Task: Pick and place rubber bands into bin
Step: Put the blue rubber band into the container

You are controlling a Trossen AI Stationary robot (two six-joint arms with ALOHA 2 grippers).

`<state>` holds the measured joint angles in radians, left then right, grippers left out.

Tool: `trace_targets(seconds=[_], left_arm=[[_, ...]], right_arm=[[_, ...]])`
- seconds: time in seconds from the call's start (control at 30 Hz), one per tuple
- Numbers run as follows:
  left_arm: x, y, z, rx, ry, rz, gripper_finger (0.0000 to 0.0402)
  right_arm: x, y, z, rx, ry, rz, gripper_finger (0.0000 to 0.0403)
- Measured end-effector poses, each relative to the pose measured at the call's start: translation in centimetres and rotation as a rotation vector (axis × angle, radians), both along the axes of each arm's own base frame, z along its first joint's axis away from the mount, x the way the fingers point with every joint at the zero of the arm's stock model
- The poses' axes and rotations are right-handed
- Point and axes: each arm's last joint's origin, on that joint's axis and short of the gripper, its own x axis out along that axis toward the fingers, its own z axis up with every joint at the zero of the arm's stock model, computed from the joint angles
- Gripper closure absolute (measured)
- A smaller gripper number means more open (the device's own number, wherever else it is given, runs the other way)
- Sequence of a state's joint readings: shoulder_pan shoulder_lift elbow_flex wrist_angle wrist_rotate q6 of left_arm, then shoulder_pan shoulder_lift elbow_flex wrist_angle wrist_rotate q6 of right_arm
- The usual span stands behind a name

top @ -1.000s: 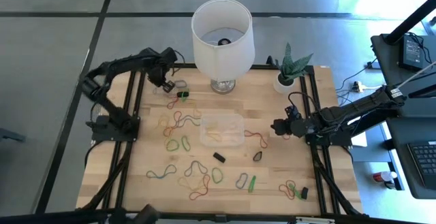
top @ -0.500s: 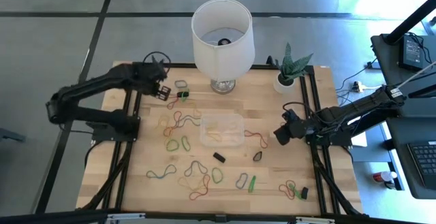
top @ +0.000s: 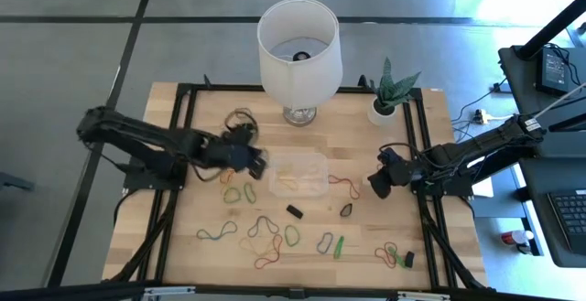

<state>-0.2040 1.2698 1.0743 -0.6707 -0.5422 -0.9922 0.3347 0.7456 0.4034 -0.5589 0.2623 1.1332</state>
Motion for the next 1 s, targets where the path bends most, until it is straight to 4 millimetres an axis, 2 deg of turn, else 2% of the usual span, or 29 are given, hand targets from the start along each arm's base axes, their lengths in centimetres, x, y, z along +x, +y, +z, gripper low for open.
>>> trace_targets(seconds=[0.1,0.3,0.43,0.53,0.67,0.83,1.0], left_arm=[[2.8,-1.3,-0.2,0.013,0.021,-0.028,0.0400],[8.8,-2.2,-0.1,0.092,0.106,-0.141,0.0400],[12.1,-1.2,-1.2,0.099,0.190,-0.181,0.0400],[14.0,-0.3,-2.8,0.054,0.250,-0.214,0.0400],[15.7,0.6,-5.4,0.000,0.313,-0.229,0.0400],[16.6,0.9,-8.5,-0.056,0.399,-0.240,0.0399],[16.9,0.8,-9.8,-0.099,0.440,-0.274,0.0393]], right_arm=[[0.1,0.0,0.1,-0.003,-0.007,0.019,0.0402],[0.1,0.1,0.0,0.007,-0.003,0.030,0.0402],[0.0,0.1,0.0,0.017,0.001,0.039,0.0402],[0.0,0.2,0.0,0.026,0.004,0.046,0.0402],[0.1,0.2,0.0,0.030,0.004,0.050,0.0402],[0.1,0.2,0.1,0.032,-0.001,0.050,0.0402],[0.1,0.2,0.1,0.033,0.000,0.051,0.0402]])
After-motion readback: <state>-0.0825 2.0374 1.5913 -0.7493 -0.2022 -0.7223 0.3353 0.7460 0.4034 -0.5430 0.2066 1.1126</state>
